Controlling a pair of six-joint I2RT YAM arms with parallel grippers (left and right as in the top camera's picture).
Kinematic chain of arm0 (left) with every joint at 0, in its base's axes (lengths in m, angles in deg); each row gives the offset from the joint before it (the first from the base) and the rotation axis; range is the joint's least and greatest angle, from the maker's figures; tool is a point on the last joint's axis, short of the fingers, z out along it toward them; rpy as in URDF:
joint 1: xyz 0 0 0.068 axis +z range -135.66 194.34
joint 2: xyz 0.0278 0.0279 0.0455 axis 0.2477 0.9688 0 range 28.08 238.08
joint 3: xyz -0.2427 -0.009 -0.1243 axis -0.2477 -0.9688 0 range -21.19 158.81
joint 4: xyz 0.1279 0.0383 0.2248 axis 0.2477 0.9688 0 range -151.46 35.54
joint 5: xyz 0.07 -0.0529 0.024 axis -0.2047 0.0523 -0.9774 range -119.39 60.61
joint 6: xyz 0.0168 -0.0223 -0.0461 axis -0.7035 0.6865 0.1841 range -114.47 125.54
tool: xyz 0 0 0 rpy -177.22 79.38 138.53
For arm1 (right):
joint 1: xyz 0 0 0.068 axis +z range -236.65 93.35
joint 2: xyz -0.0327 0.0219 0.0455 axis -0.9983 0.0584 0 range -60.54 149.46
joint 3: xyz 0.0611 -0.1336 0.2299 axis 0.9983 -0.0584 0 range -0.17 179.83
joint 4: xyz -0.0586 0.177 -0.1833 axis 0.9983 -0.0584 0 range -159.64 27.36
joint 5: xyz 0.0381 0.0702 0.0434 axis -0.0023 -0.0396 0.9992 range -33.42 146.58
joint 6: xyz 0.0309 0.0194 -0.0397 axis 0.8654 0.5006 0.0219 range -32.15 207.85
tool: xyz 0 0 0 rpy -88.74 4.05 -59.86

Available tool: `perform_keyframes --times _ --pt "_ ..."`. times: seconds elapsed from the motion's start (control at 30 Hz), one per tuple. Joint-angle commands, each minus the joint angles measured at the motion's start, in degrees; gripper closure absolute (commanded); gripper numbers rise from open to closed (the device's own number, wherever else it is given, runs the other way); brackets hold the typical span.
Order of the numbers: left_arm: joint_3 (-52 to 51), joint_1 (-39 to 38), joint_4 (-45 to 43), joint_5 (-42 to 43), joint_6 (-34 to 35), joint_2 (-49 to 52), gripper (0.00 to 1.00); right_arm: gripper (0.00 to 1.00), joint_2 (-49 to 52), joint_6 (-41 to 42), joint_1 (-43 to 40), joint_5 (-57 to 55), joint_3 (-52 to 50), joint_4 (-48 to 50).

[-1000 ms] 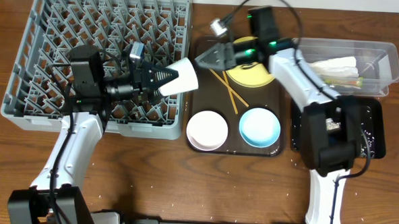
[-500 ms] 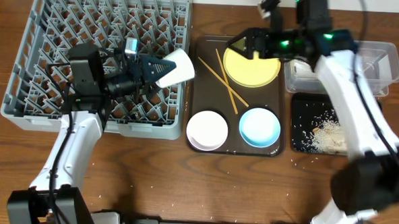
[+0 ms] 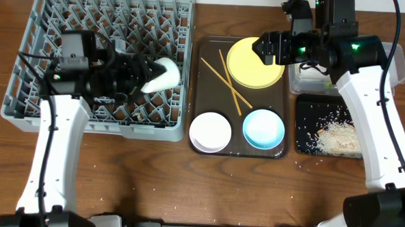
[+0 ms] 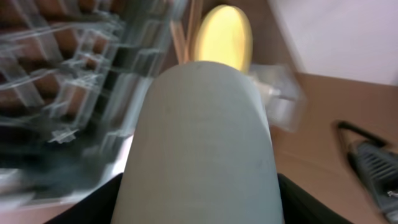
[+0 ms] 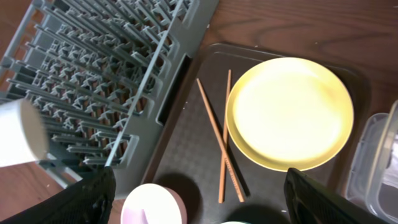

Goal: Sort waste into correct bins and load items into the dishwasher
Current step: 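Lower the white cup into the dish rack with the left gripper and release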

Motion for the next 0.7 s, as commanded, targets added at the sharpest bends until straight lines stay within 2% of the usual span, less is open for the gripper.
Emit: perform_keyframes --times 0.0,0.13,0.27,0.67 --pt "6.0 -2.2 6.9 -18.0 -7.3 -0.2 0.74 0.16 -0.5 -0.9 0.2 -1.4 0.2 -0.1" --pt "6.3 -6.3 11.7 -27.3 -7.4 0.1 0.74 0.15 -0.5 -1.0 0.2 -1.9 0.2 -0.1" --pt "5.7 -10.9 14.5 -33.3 -7.2 1.7 0.74 0.15 -0.5 -1.0 0.2 -2.0 0.2 -0.3" --pt "5.2 -16.2 14.9 -35.8 -6.3 12.6 0.75 0.15 -0.5 -1.0 0.2 -2.0 0.2 -2.0"
